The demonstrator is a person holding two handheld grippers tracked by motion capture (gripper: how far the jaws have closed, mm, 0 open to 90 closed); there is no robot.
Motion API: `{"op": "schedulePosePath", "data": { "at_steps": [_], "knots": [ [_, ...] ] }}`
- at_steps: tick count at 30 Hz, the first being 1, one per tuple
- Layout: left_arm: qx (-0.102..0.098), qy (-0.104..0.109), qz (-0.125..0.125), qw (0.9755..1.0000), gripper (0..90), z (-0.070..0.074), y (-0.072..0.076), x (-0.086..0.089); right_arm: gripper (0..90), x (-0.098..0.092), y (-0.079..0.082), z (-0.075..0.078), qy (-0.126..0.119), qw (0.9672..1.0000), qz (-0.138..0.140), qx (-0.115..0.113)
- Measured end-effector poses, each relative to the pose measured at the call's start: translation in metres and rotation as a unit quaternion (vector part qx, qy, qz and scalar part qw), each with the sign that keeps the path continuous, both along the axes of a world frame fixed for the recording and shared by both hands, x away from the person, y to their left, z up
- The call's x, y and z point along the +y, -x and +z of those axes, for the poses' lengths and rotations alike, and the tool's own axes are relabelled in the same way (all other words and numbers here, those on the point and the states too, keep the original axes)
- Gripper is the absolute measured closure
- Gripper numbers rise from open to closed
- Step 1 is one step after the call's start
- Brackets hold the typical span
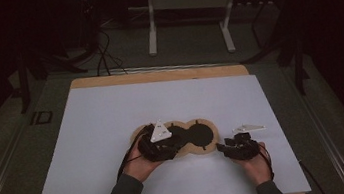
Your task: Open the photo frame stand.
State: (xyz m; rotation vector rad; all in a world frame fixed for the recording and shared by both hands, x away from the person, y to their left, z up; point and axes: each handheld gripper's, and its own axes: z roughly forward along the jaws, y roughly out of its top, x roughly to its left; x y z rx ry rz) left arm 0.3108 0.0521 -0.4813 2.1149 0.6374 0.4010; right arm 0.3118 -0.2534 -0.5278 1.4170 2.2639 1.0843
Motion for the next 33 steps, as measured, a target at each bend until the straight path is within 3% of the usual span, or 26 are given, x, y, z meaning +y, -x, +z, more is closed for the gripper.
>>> {"op": "schedulePosePath", "data": {
  "at_steps": [5, 12, 18, 28, 33],
  "knots": [
    [0.008, -0.01, 0.002, 0.9999, 45.8, -0.005, -0.002, -0.002, 54.0, 0.0, 0.0, 0.0, 0.0, 1.0, 0.0, 0.0],
    [0.002, -0.031, -0.001, 0.9995, 45.0, -0.01, -0.002, -0.007, 54.0, 0.0, 0.0, 0.0, 0.0, 1.0, 0.0, 0.0],
    [0.0, -0.067, 0.004, 0.9977, 46.9, -0.018, -0.005, -0.014, 53.9, 0.0, 0.0, 0.0, 0.0, 1.0, 0.001, 0.0],
    [-0.01, -0.097, 0.031, 0.9948, 52.1, -0.023, -0.012, -0.02, 53.5, 0.0, 0.0, 0.0, -0.001, 1.0, 0.001, 0.001],
    [-0.011, -0.1, 0.034, 0.9943, 51.7, -0.025, -0.014, -0.023, 53.4, 0.0, 0.0, 0.0, -0.001, 1.0, 0.001, 0.001]
  ]
}}
